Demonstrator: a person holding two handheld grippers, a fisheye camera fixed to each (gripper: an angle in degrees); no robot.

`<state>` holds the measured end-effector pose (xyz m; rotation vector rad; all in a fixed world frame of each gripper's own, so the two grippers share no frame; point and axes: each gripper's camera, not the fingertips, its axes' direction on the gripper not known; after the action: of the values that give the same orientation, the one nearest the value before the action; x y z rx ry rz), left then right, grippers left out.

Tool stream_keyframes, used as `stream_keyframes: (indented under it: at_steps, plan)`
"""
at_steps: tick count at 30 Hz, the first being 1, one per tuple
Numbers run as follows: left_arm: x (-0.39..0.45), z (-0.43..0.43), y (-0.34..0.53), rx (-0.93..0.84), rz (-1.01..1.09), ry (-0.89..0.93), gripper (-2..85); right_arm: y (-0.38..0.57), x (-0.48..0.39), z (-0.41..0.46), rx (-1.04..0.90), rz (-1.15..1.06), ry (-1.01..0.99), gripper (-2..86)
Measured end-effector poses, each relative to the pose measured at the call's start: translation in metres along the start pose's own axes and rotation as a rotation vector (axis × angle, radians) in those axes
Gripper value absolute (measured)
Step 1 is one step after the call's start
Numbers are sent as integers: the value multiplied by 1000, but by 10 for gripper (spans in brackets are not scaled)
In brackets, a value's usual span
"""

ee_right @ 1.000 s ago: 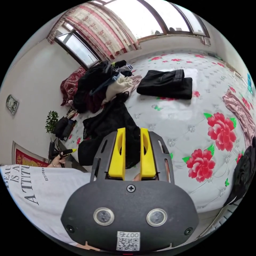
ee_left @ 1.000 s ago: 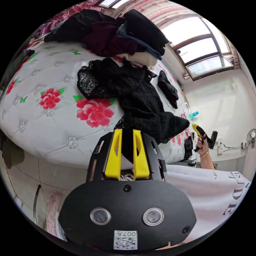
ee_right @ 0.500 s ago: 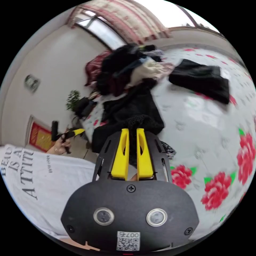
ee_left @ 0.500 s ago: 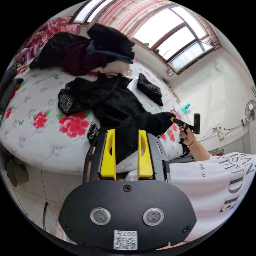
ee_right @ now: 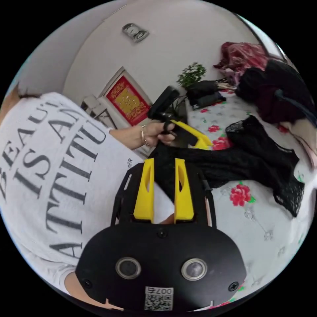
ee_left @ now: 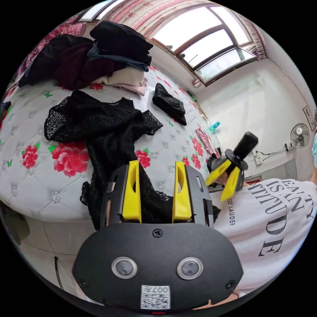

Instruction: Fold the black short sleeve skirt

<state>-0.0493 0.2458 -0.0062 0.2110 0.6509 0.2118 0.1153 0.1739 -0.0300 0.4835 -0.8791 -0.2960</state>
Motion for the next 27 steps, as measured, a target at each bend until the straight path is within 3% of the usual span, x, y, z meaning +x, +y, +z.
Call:
stream_keyframes:
  at_steps: [5, 8, 14, 15, 16, 21, 27]
  plan:
    - [-16, -17, -15, -13, 3, -53, 142, 51, 118, -109, 377, 509, 291, 104]
    - [-24, -23, -27, -1, 5, -44, 144, 72, 190, -123, 441, 784, 408, 112]
    - [-42, -37, -41, 23, 0, -10, 152, 98, 310, -55, 400, 1263, 303, 84]
    - [-47, -39, -42, 26, -13, 4, 153, 96, 305, -58, 438, 1284, 399, 69]
    - [-52, -41, -41, 26, -21, 22, 156, 85, 298, -53, 447, 1244, 463, 42]
    - [-55, -45, -39, 17, -13, 87, 185, 14, 270, -33, 460, 861, 274, 2]
    - [68, -50, -9, -15, 369, 69, 235, -87, 190, -8, 479, 403, -81, -1]
